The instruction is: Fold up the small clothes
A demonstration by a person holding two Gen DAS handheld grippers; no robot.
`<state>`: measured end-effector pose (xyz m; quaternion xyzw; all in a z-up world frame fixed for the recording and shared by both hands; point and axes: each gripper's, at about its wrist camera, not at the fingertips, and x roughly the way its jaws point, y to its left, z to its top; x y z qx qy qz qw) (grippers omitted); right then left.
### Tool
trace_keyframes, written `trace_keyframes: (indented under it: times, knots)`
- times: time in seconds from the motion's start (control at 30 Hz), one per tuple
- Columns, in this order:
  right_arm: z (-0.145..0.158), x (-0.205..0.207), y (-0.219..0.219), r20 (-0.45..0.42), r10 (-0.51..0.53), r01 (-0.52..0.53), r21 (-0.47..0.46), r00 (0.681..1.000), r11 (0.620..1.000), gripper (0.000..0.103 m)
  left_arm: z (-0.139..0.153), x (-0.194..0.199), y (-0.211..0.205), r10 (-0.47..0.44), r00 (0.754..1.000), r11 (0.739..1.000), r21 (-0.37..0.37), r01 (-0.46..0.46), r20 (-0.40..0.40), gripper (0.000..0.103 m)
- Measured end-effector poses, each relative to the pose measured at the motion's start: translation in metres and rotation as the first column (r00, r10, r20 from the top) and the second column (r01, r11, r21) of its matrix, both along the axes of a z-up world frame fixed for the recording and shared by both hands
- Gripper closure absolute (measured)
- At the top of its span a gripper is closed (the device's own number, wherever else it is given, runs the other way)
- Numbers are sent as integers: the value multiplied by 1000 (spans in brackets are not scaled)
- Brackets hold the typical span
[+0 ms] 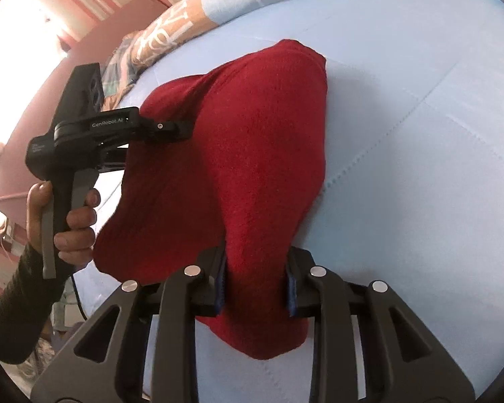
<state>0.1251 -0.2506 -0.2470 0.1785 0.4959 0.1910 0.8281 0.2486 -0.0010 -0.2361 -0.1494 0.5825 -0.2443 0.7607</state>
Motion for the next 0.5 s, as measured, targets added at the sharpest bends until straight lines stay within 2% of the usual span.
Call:
trace_keyframes:
  times: [0.1,0.17,0.23,0.3,0.37,0.4,0.47,0.5]
  knots:
    - [-8,-3,-6,17,-1,1,28,1000,1000,56,-8,1,8,-6,1000,999,-46,7,18,31]
    - [-10,-2,-13,10,-4,3,95,1000,995,51,-7,-1,12,-8,1000,998,-67,9,17,30]
    - [-2,-3,-16,33,-12,8,128,999,992,33,4,-8,16,-14,999,998,-54,16,47,31]
    - [16,-10,-19,112,-22,7,135,993,991,25,18,-20,19,-20,996,1000,-11,21,87,32]
    - [33,-24,-22,174,-36,18,103,984,995,22,36,-32,22,-9,988,999,55,0,153,31]
    - [43,-29,-22,219,-45,35,50,975,998,21,43,-39,22,-4,982,995,97,-15,191,31]
    - [49,-29,-16,253,-67,82,-49,965,995,20,61,-62,21,-10,957,976,210,-53,290,27]
    - [53,-28,-13,275,-79,114,-112,958,987,20,65,-73,21,-25,947,971,232,-52,320,25]
